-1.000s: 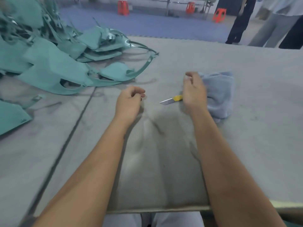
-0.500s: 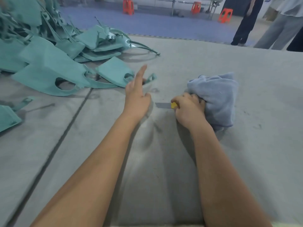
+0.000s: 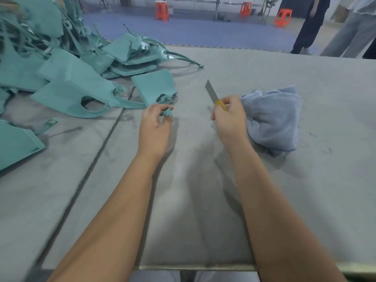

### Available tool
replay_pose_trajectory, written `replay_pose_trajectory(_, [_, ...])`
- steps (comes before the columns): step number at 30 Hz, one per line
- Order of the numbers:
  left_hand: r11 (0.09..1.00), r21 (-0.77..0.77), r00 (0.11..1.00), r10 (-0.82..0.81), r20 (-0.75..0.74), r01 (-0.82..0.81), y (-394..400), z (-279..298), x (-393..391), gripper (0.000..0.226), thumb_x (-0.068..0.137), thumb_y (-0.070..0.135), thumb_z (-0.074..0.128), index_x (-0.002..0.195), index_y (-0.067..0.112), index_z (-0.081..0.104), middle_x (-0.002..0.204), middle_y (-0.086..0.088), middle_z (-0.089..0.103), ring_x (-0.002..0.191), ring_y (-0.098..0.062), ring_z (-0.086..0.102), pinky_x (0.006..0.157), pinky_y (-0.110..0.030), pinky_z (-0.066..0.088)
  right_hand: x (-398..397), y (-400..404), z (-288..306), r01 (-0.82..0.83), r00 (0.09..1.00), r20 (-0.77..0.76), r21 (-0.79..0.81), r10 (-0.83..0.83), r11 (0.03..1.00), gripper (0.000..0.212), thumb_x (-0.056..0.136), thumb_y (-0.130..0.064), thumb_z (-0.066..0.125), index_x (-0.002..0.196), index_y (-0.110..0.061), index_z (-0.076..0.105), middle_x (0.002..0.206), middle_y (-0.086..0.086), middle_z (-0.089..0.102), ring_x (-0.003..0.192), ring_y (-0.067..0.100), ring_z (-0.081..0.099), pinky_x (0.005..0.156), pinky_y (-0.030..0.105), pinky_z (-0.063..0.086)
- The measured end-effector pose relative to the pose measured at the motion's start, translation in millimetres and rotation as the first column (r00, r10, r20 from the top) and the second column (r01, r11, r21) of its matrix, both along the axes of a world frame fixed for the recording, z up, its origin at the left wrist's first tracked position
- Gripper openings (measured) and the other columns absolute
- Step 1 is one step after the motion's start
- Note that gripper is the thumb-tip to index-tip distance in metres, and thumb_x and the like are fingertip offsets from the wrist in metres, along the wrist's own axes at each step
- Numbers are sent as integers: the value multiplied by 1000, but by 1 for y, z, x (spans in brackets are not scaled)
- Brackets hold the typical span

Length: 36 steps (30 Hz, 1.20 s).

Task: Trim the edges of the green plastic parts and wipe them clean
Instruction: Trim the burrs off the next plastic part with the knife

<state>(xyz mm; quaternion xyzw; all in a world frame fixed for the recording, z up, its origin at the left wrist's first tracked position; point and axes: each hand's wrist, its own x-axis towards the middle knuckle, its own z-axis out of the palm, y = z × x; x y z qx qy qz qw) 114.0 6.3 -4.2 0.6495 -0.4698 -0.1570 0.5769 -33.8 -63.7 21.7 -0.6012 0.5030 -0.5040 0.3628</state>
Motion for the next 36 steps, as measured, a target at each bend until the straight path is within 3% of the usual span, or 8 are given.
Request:
replay_pose_trajectory(2, [1000, -12, 996, -5, -94, 4, 0, 3, 1, 20, 96, 10, 53, 106, 23, 64, 121, -2, 61, 104, -23, 60, 94, -41, 49, 16, 4, -2, -23, 998, 65, 53, 20, 998, 16, 86, -16, 50, 71, -21, 48, 59, -7, 48, 50, 5, 39, 50, 26, 33])
replay_pose_trajectory(6, [992, -123, 956, 1, -293, -39, 3, 5, 8, 27, 95, 4, 54, 88, 27, 64, 74, 14, 63, 51, 1, 44, 49, -18, 37, 23, 18, -27, -110, 994, -16, 66, 111, 992, 28, 90, -35, 50, 71, -14, 50, 55, -12, 41, 51, 4, 36, 50, 23, 33])
replay_pose_trajectory(12, [940, -334, 634, -216, -743, -72, 5, 17, 28, 30, 95, -7, 47, 81, 17, 60, 105, 0, 72, 109, -14, 65, 102, -33, 48, 11, 10, -22, 31, 975, 217, 59, -44, 998, 30, 88, -31, 58, 69, -24, 36, 60, -12, 37, 50, 2, 34, 52, 18, 32])
replay_pose_trajectory(15, [923, -374, 488, -287, -824, -89, 6, 19, 33, 23, 97, 4, 51, 90, 23, 62, 102, 6, 73, 116, -17, 62, 107, -39, 43, 4, 4, -18, 62, 927, 357, 166, -118, 984, 30, 91, -28, 56, 72, -22, 34, 67, -3, 36, 61, 13, 33, 60, 32, 30])
replay_pose_trajectory(20, [878, -467, 380, -398, -835, -106, 12, 18, 40, 16, 100, 33, 47, 109, 33, 61, 114, 19, 67, 136, -18, 41, 106, -50, 36, -4, -2, -17, 27, 884, 446, 250, -140, 968, 23, 99, -30, 44, 79, -19, 42, 69, -1, 47, 49, 9, 38, 49, 26, 34])
replay_pose_trajectory(26, [925, -368, 497, -277, -822, -92, 8, 16, 39, 28, 104, 38, 34, 110, 30, 60, 99, 17, 66, 110, -10, 60, 96, -46, 47, -4, -2, -14, -92, 875, 480, 304, -69, 948, 25, 103, -35, 34, 86, -19, 42, 83, 10, 64, 50, 16, 54, 50, 28, 47])
replay_pose_trajectory(33, [932, -353, 624, -321, -712, 77, 6, 14, 27, 42, 93, -14, 45, 74, 16, 67, 97, 3, 71, 107, -14, 65, 106, -35, 45, -2, 1, -12, -217, 835, 550, 323, 4, 921, 32, 103, -41, 30, 81, -21, 39, 95, 16, 68, 65, 24, 66, 60, 32, 55])
replay_pose_trajectory(36, [916, -377, 784, -336, -522, 141, 6, 12, 27, 62, 81, -26, 45, 49, 22, 65, 80, 5, 73, 97, -12, 66, 101, -31, 47, -5, 1, -11, -231, 789, 614, 349, -35, 908, 39, 102, -46, 30, 78, -16, 39, 102, 19, 67, 78, 28, 70, 69, 35, 58])
